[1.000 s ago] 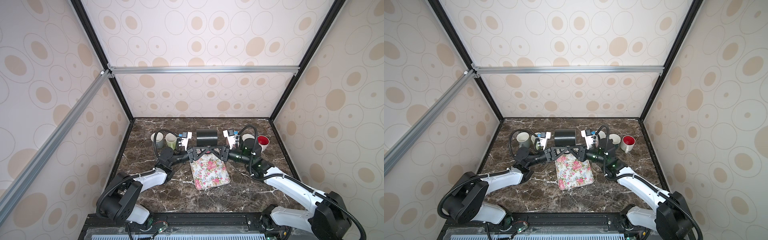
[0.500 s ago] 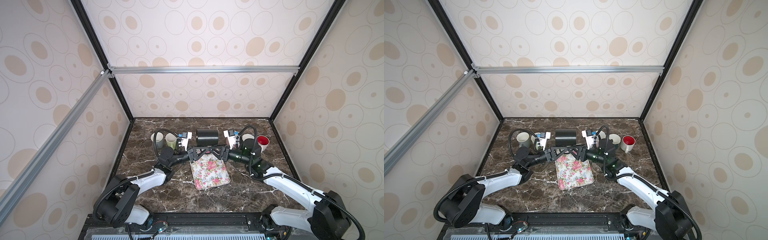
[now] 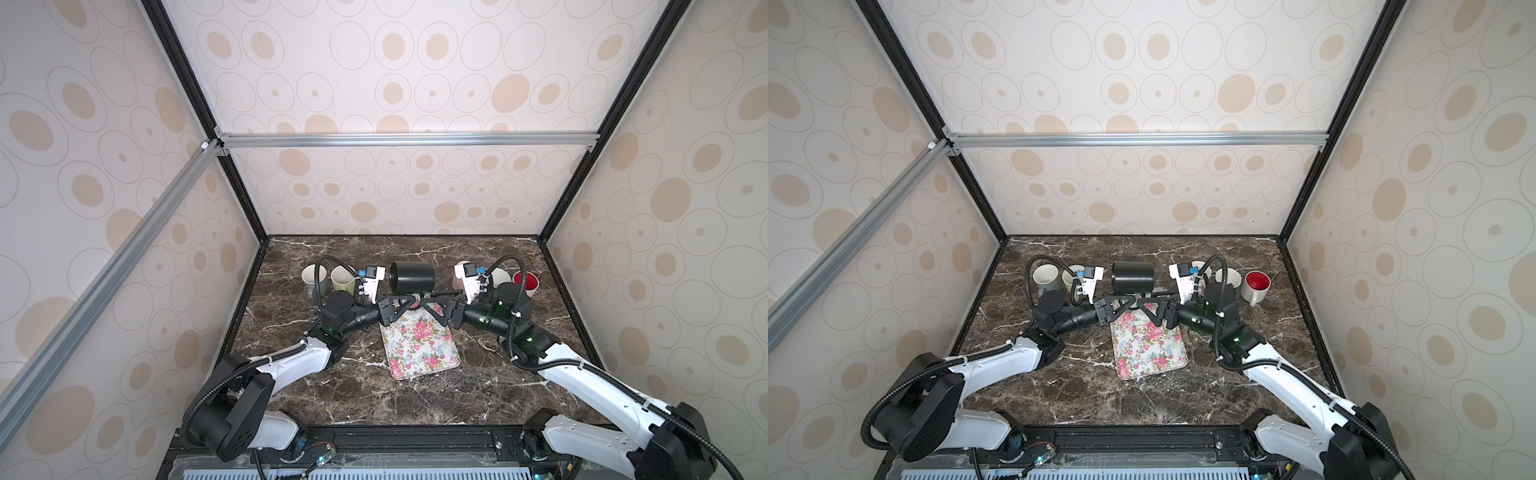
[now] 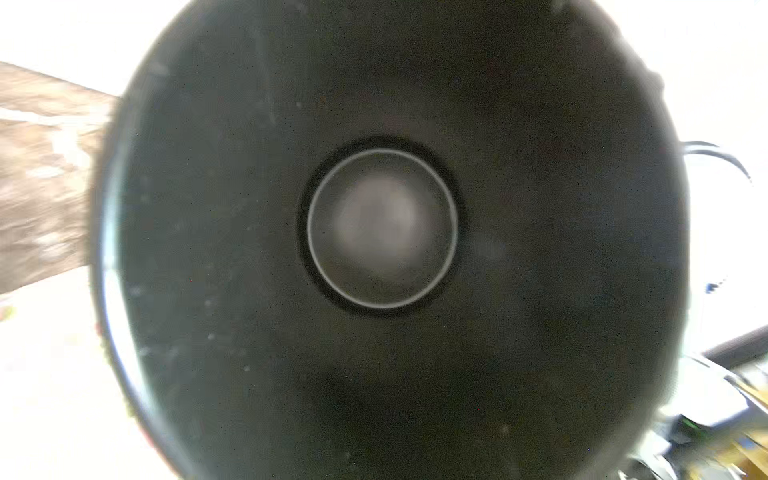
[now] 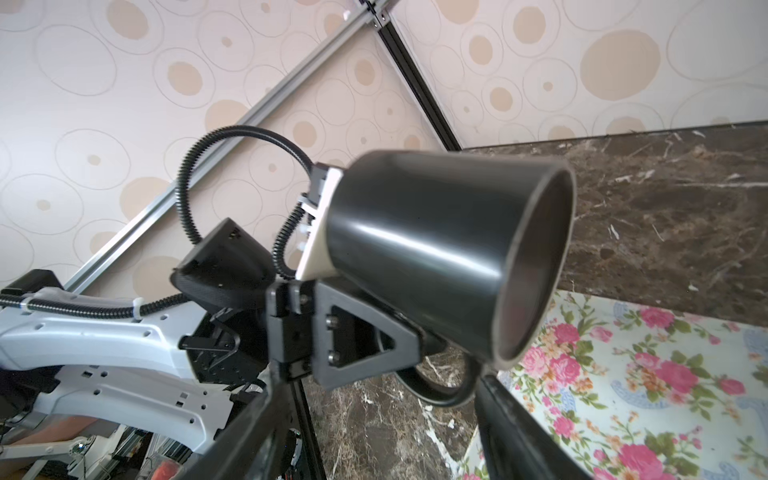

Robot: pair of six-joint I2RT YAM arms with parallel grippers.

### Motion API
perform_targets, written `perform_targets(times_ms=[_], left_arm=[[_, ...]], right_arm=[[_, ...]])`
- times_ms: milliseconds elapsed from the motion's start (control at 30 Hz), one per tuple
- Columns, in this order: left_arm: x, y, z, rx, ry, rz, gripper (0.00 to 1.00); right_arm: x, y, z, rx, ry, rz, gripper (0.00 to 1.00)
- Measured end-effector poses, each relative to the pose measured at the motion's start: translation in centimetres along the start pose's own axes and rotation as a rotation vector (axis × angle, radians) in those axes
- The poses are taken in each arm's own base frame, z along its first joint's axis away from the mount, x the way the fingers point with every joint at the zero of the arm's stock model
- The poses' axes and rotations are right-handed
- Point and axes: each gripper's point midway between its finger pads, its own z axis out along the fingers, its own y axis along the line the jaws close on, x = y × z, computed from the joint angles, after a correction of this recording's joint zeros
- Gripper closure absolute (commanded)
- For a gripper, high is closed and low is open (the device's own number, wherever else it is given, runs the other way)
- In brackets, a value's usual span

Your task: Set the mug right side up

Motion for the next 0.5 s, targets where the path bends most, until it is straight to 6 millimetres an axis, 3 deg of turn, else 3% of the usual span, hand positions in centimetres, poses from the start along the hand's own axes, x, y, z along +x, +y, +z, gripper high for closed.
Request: perform_targets(times_ms=[133,433,500], left_arm=[[0.8,1.9,-0.3,-0.100,0.028,0.002,1.00],[1.2,4.1,-1.2,-0.237,0.031,0.020,1.00],[1.3,4.7,-1.5,-0.274,0.031,0.023,1.00]], right_arm=[[0.0,0.1,-0.2,0.001,0.002,-0.023,0.19],[-0.1,0.5,-0.9,0.009,0.000,-0.049,0.17],[0.0,0.4,-0.9,0.017,0.000,-0.048,0.12]])
